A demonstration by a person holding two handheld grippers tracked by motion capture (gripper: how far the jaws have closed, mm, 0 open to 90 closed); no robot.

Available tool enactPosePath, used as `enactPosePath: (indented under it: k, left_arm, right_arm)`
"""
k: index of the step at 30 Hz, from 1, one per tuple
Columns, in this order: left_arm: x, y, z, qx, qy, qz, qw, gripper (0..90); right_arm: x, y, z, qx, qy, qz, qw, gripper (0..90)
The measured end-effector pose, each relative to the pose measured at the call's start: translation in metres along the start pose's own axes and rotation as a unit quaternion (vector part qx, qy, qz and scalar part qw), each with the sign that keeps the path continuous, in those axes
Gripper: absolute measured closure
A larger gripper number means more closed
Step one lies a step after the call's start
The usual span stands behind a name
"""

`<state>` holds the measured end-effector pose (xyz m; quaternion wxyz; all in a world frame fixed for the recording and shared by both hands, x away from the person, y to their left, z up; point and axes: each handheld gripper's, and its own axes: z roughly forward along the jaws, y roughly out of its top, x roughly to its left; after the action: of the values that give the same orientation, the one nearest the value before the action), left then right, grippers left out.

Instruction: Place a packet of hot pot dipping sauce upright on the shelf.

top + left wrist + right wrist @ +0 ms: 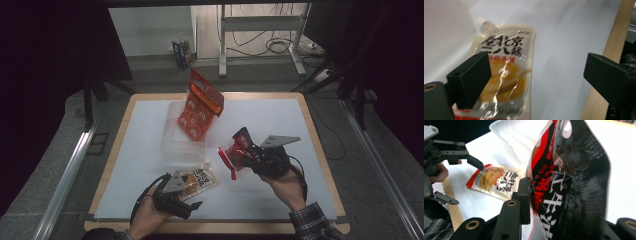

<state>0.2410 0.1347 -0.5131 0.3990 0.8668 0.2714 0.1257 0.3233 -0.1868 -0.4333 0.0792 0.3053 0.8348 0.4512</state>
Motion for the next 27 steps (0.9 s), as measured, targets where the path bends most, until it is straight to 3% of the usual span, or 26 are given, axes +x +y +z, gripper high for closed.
enactPosePath:
  k: [7, 17, 27]
  left_arm:
    - [0.002, -0.012, -0.006, 0.012, 0.021, 0.0, 0.9997, 1.5]
    - [0.013, -0.026, -0.023, -0.009, 0.036, -0.043, 0.9984, 0.5]
    - [0.015, -0.033, -0.029, -0.019, 0.041, -0.064, 0.997, 0.3]
  right_arm:
    - [-0.002, 0.018, 0.007, -0.012, 0.002, -0.022, 0.9997, 71.1]
    - [-0.004, 0.045, 0.034, -0.024, 0.017, -0.042, 0.9987, 71.0]
    - [0.002, 0.069, 0.066, -0.036, 0.028, -0.064, 0.9969, 71.0]
